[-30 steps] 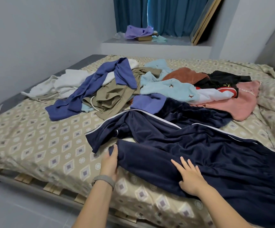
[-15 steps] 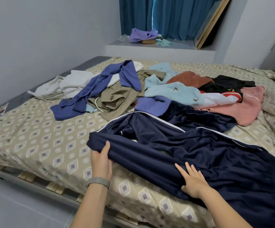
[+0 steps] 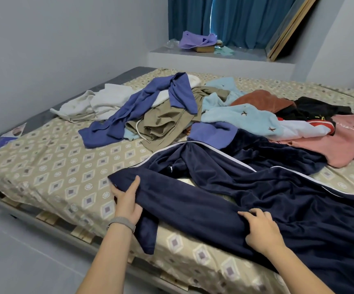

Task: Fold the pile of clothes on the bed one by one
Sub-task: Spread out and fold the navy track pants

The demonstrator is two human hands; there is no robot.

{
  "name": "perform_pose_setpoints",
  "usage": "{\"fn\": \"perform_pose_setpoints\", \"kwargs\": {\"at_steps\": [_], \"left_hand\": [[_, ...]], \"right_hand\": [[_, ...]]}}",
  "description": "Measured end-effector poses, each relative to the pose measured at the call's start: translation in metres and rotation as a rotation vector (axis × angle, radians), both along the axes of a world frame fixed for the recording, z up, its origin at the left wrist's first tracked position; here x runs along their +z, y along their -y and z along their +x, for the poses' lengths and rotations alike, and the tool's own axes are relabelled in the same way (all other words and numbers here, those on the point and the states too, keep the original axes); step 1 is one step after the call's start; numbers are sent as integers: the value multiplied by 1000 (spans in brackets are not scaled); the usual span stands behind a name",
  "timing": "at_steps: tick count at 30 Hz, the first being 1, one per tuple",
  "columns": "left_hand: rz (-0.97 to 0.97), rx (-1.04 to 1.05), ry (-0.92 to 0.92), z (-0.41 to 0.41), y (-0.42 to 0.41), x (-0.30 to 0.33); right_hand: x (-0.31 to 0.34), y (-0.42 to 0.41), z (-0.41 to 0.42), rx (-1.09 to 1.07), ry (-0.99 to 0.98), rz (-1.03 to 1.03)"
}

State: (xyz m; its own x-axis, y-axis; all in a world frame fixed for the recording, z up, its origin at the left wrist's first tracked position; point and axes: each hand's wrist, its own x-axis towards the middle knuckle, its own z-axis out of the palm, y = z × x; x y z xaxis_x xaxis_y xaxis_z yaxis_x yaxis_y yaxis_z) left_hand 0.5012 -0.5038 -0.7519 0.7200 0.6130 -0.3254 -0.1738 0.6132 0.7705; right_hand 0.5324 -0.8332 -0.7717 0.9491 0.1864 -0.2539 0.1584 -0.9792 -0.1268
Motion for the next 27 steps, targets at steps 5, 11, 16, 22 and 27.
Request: {"fn": "perform_pose_setpoints", "kwargs": {"at_steps": [5, 11, 16, 22, 27], "left_hand": [[-379, -189, -68, -10, -14, -4], [-289, -270, -32, -11, -33, 11], [1, -65, -40, 6, -55, 4], [100, 26, 99, 15, -81, 4], [50, 109, -106, -4, -103, -49]], "right_hand": [[6, -63, -6, 182, 172, 380], [-6, -140, -18, 491, 21, 288], [-22, -157, -17, 429, -13, 132], [-39, -155, -10, 414, -58, 20], [-39, -160, -7, 388, -78, 17]]}}
